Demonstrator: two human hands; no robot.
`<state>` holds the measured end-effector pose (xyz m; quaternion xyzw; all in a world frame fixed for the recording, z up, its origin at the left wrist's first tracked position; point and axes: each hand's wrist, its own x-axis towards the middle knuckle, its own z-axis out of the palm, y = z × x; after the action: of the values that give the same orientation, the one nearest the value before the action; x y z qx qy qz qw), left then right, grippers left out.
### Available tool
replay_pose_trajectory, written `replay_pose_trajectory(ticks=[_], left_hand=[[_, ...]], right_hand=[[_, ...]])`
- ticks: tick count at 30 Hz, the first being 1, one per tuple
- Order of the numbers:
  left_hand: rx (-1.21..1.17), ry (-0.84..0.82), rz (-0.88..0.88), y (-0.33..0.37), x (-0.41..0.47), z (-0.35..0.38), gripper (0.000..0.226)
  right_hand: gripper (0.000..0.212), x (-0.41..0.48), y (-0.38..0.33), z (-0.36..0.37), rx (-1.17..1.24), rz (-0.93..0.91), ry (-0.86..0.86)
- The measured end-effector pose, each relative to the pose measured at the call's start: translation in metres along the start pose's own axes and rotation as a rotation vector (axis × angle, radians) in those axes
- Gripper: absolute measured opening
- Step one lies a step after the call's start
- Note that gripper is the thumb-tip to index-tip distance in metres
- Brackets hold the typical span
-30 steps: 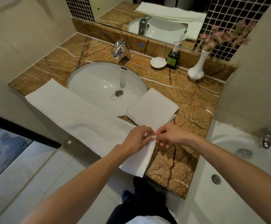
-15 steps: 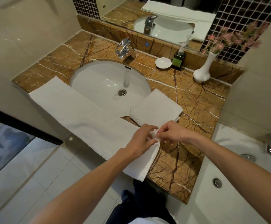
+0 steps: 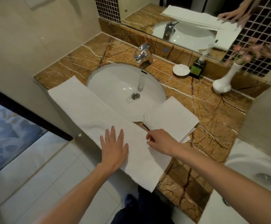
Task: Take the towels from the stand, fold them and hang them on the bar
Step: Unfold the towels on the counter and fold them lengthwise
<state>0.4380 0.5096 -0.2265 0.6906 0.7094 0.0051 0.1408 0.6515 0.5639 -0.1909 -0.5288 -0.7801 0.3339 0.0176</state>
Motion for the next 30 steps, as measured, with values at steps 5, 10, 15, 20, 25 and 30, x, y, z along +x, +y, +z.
replay_pose_trajectory(ticks=[5,10,15,20,25,30], left_hand=[[0.033,-0.116,-0.041,-0.028,-0.002,0.016,0.066],[-0.024,-0.140,-0.037,-0.028,0.001,0.022,0.062],[-0.299,-0.060,-0.225,-0.034,-0.004,0.012,0.064],[-0.683,0.036,-0.452,-0.056,0.003,-0.004,0.067],[-0.726,0.059,-0.395,-0.077,0.024,-0.009,0.062],[-0.890,0.118,-0.482,-0.093,0.040,-0.015,0.064]], right_hand=[[0.033,0.048,-0.032,0.008,-0.067,-0.039,-0.034],[0.034,0.076,-0.048,0.016,-0.171,-0.037,-0.112],[0.032,0.095,-0.054,0.017,-0.168,0.014,-0.092],[0.045,0.128,-0.072,0.014,-0.094,-0.001,-0.072],[0.034,0.159,-0.084,0.022,-0.066,0.007,-0.097],[0.022,0.180,-0.089,0.025,0.003,0.069,-0.095]])
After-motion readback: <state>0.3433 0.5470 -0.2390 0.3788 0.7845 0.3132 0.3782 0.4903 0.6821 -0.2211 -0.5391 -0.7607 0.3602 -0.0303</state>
